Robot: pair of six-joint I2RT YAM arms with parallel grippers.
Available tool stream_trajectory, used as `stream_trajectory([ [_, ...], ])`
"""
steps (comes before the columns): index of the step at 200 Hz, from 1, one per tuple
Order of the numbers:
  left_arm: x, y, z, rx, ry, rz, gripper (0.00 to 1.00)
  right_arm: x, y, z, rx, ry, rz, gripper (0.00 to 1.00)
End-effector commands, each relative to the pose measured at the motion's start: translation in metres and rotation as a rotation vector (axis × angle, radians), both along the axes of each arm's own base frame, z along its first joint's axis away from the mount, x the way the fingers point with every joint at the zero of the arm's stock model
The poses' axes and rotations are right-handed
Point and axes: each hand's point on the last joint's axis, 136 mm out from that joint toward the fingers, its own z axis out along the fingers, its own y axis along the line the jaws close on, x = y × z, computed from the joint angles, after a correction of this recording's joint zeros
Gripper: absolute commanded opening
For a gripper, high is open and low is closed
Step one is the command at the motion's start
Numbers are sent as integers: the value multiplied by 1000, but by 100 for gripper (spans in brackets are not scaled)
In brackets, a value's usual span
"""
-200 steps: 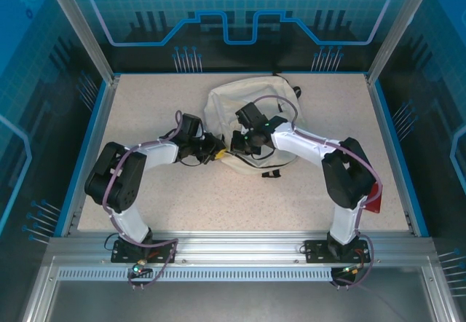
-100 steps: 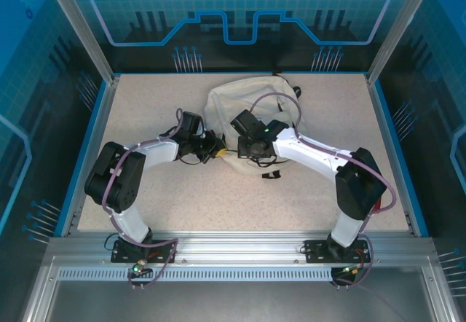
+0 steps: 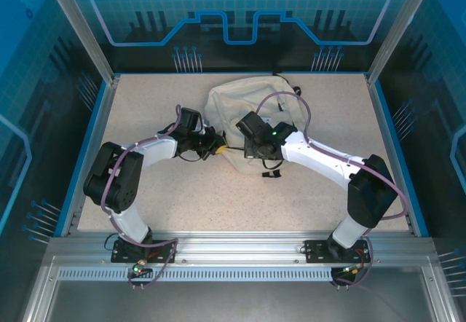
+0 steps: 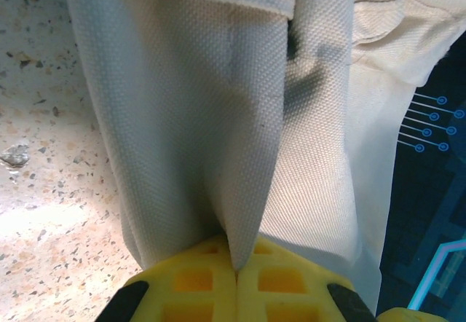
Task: Pack books, pencil case, and school supplies into a backpack
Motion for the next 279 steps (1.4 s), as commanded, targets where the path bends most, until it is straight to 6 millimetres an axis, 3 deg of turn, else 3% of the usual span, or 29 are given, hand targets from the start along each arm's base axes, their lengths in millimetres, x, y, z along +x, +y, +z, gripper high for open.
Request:
stream_trajectory([
  [1,24,52,-8,135,-24,140,0,-16,-14,7,-43,48,93,0],
  [58,33,66,14,135,-99,142,0,-3,66,37,117,-2,372,0],
  [77,26,66,23,122,-102,145,19,5,88,43,170,-11,419,0],
  [94,15,67,28,106,-91,157,41,13,98,43,183,-15,433,0],
  [115,-3,68,30,73,-63,172,50,18,106,38,184,-1,444,0],
  [165,-35,41,39,-150,-15,172,57,26,104,33,196,10,404,0],
  [194,-39,19,50,-246,-12,169,64,25,93,33,176,12,355,0],
  [224,-29,-2,57,-311,-26,174,69,20,83,36,156,3,326,0],
  [256,-19,-9,34,-290,24,221,64,9,74,39,111,-12,312,0],
  [279,-16,-7,16,-239,62,247,52,2,68,40,78,-23,296,0],
])
